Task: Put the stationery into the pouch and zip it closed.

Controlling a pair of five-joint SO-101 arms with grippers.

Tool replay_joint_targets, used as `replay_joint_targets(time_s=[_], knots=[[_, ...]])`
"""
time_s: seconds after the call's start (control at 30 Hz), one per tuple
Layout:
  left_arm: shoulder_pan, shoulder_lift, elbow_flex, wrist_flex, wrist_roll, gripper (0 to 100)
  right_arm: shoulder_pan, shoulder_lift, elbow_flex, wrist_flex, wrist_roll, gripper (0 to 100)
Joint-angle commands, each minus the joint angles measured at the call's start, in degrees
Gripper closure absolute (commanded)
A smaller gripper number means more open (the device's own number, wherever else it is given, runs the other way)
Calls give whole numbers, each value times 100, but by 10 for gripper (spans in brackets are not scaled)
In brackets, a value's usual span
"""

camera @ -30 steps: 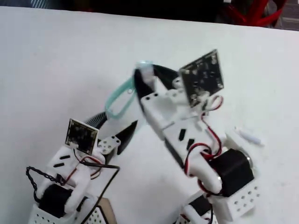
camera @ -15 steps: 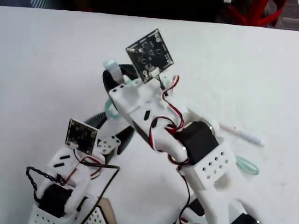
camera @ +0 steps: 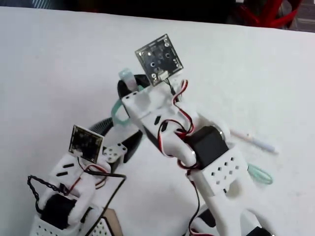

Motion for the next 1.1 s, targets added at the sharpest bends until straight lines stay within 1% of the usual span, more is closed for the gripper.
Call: replay_joint_targets(time_s=[0.0, 0.03, 0.17, 0.2, 0.4, 0.47, 0.57, 0.83, 0.97, 1.07], knots=[[31, -22, -220, -114, -18, 745, -48, 4, -18, 84, 62, 977], [31, -22, -220, -114, -26, 745, -101, 4, -18, 101, 62, 969], [22, -22, -220, -114, -26, 745, -268, -154, 0, 259, 62, 886], [22, -22, -220, -114, -26, 745, -295, -233, 9, 268, 70, 881], [22, -22, -220, -114, -26, 745, -277, -725, 9, 338, 70, 942], [22, -22, -220, -114, -26, 745, -277, -769, 44, 356, 237, 954], [22, -22, -220, -114, -26, 745, -295, -778, 176, 382, 536, 958], [22, -22, -220, -114, -26, 745, -277, -822, 422, 312, 554, 958], [22, -22, -220, -114, -26, 745, -277, -804, 492, -66, 545, 958], [22, -22, -220, -114, -26, 745, -277, -822, 949, -646, 545, 958]])
